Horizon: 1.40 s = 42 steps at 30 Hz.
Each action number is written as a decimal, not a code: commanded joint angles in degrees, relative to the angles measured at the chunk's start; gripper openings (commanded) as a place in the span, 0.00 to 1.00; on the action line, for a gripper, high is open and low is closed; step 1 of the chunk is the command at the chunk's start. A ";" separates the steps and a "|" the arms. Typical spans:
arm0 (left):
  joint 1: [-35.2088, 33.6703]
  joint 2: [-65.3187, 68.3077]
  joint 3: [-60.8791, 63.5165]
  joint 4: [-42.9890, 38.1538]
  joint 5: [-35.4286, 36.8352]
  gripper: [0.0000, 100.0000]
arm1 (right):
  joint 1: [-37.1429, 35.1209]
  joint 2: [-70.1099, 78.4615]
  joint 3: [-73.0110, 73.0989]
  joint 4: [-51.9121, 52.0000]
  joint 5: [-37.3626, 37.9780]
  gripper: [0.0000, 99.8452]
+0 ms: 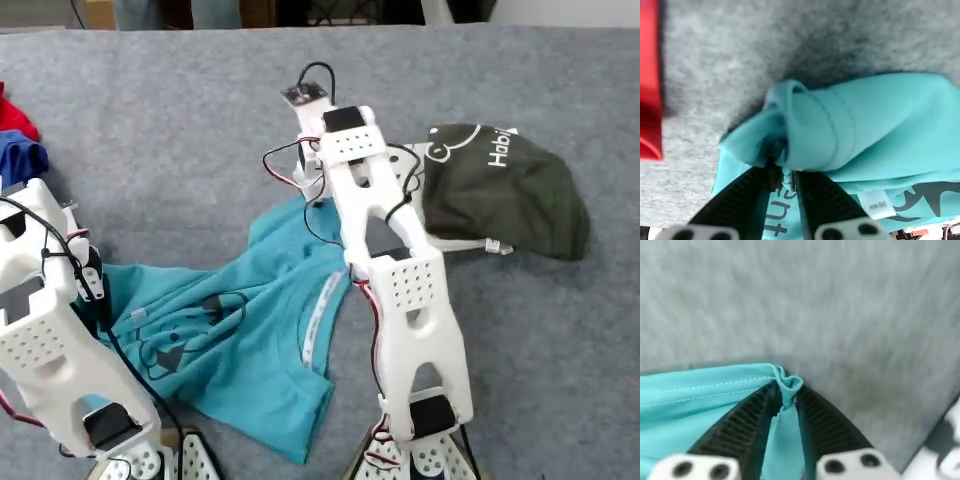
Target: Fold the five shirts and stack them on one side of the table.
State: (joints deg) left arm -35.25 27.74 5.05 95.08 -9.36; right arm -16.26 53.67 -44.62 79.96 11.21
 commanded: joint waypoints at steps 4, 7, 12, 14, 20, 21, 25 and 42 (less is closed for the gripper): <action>-0.31 -1.49 0.31 -0.18 -0.35 0.03 | 0.70 -0.75 -3.30 -7.56 1.05 0.13; -0.40 -1.49 0.31 -0.18 -0.35 0.03 | 2.73 -1.10 -4.44 -5.80 -1.49 0.32; -0.40 -1.58 0.31 -0.18 -0.35 0.03 | 3.52 -2.68 -12.53 10.55 0.79 0.47; -0.40 -1.76 0.31 -0.18 -0.35 0.03 | 2.55 -2.86 -16.48 17.76 0.70 0.44; -0.48 -2.02 0.31 -0.09 -0.35 0.03 | -1.14 -2.51 -15.69 21.19 0.26 0.12; -0.75 -2.02 0.31 -0.09 -0.35 0.03 | -1.76 -2.24 -14.29 21.19 0.26 0.05; -3.21 -2.02 0.31 -0.26 -0.35 0.03 | -2.73 -1.89 -6.37 21.19 0.26 0.06; -3.47 -2.11 0.13 -0.09 -0.35 0.03 | -1.14 -25.80 41.27 17.49 -1.67 0.03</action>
State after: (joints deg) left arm -38.95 27.74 5.14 94.90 -9.36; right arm -18.29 35.30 -11.74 99.74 9.71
